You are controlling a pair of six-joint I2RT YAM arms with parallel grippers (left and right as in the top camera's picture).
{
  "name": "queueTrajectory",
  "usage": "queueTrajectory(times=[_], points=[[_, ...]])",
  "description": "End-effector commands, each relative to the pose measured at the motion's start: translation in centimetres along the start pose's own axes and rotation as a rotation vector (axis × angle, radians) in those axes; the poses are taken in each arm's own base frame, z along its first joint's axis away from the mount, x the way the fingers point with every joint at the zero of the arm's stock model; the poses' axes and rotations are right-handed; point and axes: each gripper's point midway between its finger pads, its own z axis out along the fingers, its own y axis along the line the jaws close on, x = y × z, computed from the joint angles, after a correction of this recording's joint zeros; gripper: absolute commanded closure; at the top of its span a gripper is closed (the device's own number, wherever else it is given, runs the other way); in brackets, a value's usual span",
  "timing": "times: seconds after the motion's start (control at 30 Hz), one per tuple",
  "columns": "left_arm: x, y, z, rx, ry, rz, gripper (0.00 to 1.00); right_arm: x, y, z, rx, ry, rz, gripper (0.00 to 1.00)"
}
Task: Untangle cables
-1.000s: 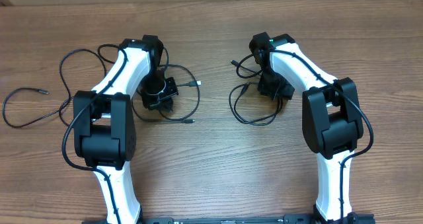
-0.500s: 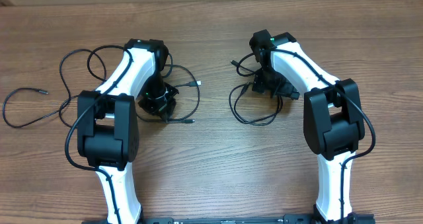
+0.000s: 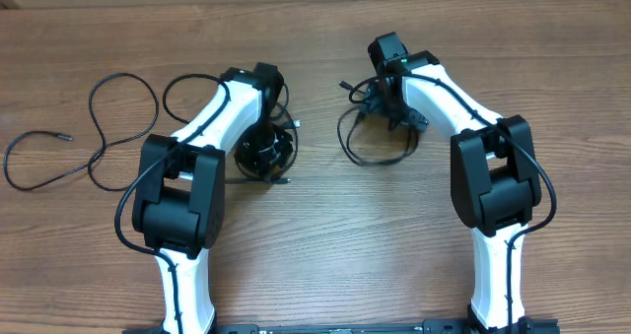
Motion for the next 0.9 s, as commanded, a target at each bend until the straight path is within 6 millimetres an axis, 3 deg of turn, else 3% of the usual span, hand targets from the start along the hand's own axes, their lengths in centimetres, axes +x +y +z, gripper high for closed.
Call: queueTrajectory(times=[0.0,0.03,0.1,0.23,0.53,0.63,0.7,0.87], points=[[-0.4,0.8,0.7,-0.033,0.001,-0.096,0.51,-0.2,0.6,1.3,-0.017,-0.018,0.006,0.0],[-0.4,0.9,0.7,-0.036,0.003,-0.098,0.39,-0.6,1.0,1.3,-0.031,-0.035,0.01,0.0],[-0.3,1.0,0.7,-0.034,0.01,-0.101,0.27,-1.1,1.4,1.3,-0.048,-0.055,0.015,0.0],[-0.3,1.6,0.7,-0.06,0.011,-0.106,0.23,-1.5,1.7,1.2,-0.06,-0.069,0.019,0.0],[0.7,2.1,3.1,-0.091,-0.039,-0.294,0.68,-1.5,1.6,1.2,-0.06,-0.069,0.019,0.0],[1.1,2.8,4.3,-0.105,-0.036,-0.338,0.92,-1.5,1.7,1.2,-0.06,-0.069,0.019,0.0],[1.1,3.2,5.0,-0.108,-0.042,-0.348,0.96,-1.5,1.6,1.2,-0.06,-0.069,0.019,0.0],[0.0,3.3,4.7,-0.102,-0.051,-0.301,0.96,-1.5,1.7,1.2,-0.06,-0.069,0.019,0.0]])
